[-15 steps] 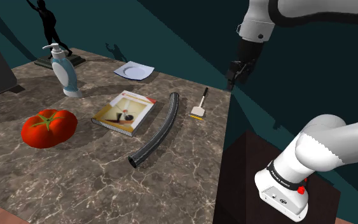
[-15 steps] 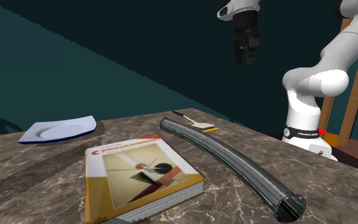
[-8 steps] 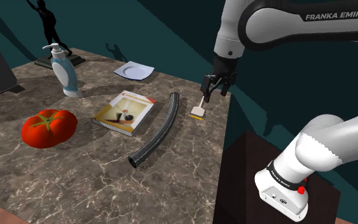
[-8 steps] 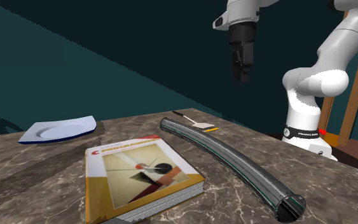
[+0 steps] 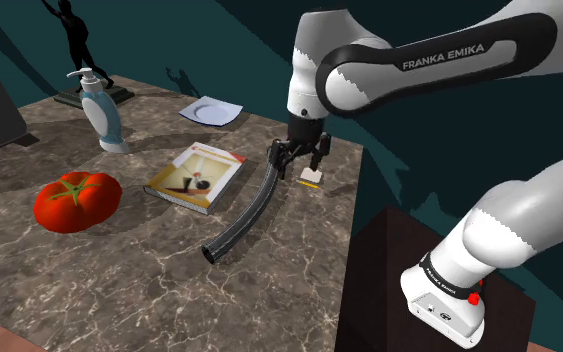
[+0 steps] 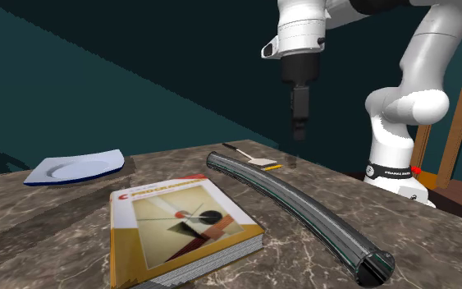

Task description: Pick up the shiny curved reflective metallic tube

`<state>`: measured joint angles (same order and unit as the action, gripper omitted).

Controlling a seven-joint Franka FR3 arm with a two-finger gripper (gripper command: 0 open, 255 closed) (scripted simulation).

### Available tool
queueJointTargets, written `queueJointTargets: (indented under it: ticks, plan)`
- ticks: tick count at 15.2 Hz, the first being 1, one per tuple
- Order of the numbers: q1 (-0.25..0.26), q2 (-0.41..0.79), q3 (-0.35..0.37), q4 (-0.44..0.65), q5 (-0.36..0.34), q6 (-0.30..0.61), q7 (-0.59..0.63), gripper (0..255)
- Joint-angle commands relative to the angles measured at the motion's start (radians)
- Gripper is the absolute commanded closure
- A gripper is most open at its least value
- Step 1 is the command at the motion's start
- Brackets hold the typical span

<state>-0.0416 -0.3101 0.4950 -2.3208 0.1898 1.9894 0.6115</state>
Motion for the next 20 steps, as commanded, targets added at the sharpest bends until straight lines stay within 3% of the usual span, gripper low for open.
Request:
queueJointTargets:
  ticks: [1, 6, 16, 17, 20]
  plan:
    - [-0.012, 0.085, 0.041, 0.039, -0.033, 0.045, 0.084, 0]
    - [-0.021, 0.313, 0.11, 0.157, -0.171, 0.128, 0.309, 0]
    - [-0.01, 0.394, 0.107, 0.121, -0.227, 0.23, 0.356, 0]
    - [-0.009, 0.396, 0.107, 0.122, -0.229, 0.231, 0.357, 255]
    - [-0.009, 0.397, 0.107, 0.123, -0.229, 0.23, 0.357, 255]
